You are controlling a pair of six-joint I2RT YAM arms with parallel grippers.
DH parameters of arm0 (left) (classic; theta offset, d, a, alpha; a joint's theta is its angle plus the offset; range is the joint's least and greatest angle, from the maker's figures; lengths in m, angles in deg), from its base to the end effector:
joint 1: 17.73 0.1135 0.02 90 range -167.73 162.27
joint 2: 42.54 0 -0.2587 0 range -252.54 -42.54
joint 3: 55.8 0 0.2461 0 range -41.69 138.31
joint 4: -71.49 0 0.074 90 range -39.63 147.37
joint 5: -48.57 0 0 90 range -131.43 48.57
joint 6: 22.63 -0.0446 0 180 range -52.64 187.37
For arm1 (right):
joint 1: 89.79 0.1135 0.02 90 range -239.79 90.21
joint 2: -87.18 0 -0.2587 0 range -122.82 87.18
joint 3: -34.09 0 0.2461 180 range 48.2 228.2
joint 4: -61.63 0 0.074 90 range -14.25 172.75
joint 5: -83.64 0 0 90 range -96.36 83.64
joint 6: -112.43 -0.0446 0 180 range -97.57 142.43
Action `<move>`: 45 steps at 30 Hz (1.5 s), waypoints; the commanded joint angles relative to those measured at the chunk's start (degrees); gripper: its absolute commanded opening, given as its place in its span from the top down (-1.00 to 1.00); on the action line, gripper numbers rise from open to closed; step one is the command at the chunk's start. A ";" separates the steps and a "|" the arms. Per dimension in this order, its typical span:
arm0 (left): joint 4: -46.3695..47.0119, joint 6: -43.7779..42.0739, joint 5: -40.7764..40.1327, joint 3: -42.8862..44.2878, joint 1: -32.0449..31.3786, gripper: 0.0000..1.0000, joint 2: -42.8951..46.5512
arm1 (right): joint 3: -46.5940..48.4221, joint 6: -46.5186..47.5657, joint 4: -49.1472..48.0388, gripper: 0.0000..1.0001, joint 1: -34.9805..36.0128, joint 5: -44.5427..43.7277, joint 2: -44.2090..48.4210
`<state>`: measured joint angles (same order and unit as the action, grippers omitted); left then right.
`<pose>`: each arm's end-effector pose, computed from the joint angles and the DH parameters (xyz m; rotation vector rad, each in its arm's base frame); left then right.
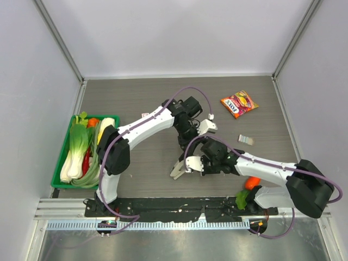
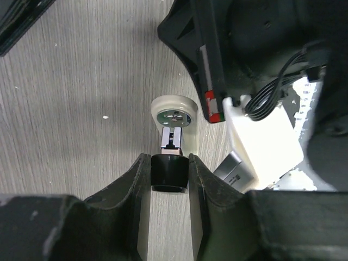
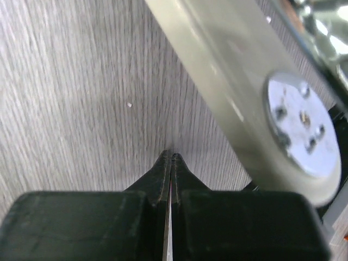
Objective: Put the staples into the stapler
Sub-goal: Close the stapler at the center of the board, then reset both arms
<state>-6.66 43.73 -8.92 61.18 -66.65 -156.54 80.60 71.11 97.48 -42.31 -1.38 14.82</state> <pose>0.2445 -0.3169 0.2547 1.7932 2.2581 -0.9018 0.1453 0.1642 0.1485 -1.9874 1.7455 0.1080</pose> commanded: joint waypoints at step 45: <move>32.62 16.49 -8.04 -33.84 52.51 -1.00 61.33 | 22.43 -28.12 -3.80 -0.62 -18.39 -18.94 33.51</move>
<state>12.90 50.55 -19.65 37.84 -21.08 -105.68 99.42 51.20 102.77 -60.43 -13.03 47.04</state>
